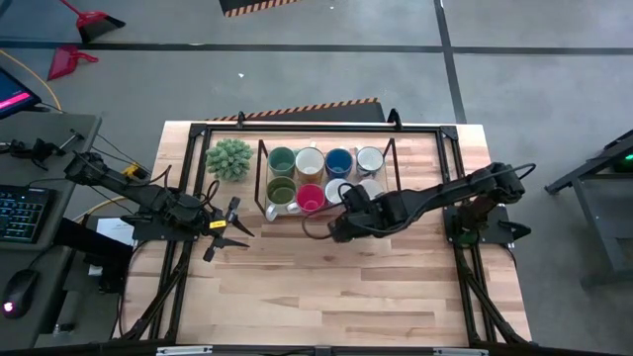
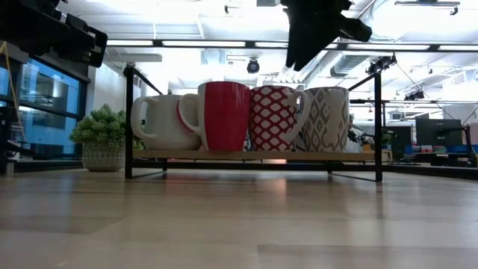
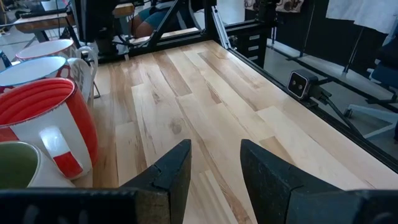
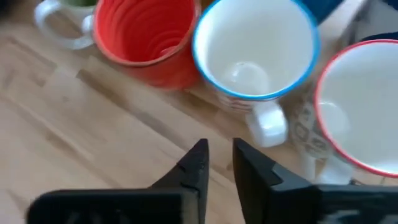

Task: Place coffee mugs
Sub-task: Adjust the mugs on the shelf

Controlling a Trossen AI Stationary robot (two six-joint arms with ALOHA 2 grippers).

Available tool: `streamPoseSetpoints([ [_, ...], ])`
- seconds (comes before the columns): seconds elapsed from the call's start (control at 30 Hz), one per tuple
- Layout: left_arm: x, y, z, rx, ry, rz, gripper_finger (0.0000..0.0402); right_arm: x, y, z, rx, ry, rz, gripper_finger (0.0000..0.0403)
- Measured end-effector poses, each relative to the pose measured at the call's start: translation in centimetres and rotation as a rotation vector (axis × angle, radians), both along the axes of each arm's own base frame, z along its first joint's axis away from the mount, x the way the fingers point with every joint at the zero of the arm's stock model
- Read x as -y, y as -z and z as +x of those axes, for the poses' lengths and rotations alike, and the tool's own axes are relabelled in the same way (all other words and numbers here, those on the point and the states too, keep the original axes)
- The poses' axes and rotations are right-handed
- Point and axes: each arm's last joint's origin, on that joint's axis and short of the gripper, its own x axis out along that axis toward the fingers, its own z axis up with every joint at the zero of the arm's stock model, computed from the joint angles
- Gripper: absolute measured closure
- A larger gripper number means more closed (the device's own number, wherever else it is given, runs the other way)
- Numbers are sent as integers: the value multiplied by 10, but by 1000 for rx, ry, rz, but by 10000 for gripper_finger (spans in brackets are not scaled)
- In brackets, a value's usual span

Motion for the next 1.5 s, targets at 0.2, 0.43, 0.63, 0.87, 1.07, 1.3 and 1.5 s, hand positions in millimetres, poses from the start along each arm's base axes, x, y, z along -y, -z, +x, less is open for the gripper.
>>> streamPoseSetpoints([
  [0.2, 0, 0, 0, 0, 0, 0, 273, 0, 2, 1, -15, -4, -6, 395],
  [0.43, 0, 0, 0, 3, -1, -2, 273, 3, 3, -4, -24, 78, -52, 403],
  [0.63, 0, -2, 1, 21, 0, -9, 273, 3, 4, -7, -52, 91, -41, 403],
  [0.87, 0, -2, 1, 22, 0, -9, 273, 4, 5, -8, -50, 117, -37, 403],
  [1.07, 0, -2, 1, 23, 0, -10, 273, 4, 5, -9, -59, 128, -30, 403],
  [1.3, 0, -2, 1, 24, 0, -10, 273, 4, 8, -8, -57, 163, -19, 403],
  [1.5, 0, -3, 1, 28, 0, -12, 273, 2, 21, -1, -92, 179, -4, 403],
])
